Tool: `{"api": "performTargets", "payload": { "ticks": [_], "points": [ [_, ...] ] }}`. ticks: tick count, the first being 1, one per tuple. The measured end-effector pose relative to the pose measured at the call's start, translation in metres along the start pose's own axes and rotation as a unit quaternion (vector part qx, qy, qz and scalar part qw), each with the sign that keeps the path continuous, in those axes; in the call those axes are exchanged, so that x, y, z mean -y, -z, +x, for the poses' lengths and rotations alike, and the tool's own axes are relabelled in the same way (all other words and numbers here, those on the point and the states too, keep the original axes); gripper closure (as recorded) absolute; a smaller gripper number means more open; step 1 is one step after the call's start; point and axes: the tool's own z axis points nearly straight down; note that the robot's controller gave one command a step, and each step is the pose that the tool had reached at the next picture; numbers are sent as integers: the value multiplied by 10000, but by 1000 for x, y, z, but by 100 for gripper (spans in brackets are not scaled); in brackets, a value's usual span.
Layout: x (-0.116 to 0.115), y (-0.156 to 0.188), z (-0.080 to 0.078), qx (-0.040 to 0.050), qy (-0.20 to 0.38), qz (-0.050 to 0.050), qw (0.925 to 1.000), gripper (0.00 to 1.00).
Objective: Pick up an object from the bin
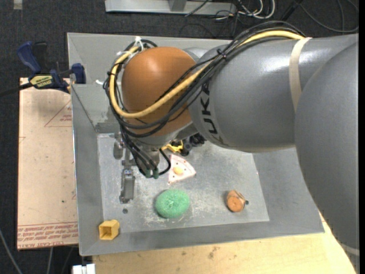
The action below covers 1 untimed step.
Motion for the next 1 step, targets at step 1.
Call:
{"api": "performTargets", "payload": {
  "ticks": [1],
  "points": [
    [2,5,-2,33,-27,-8,10000,0]
  ]
}}
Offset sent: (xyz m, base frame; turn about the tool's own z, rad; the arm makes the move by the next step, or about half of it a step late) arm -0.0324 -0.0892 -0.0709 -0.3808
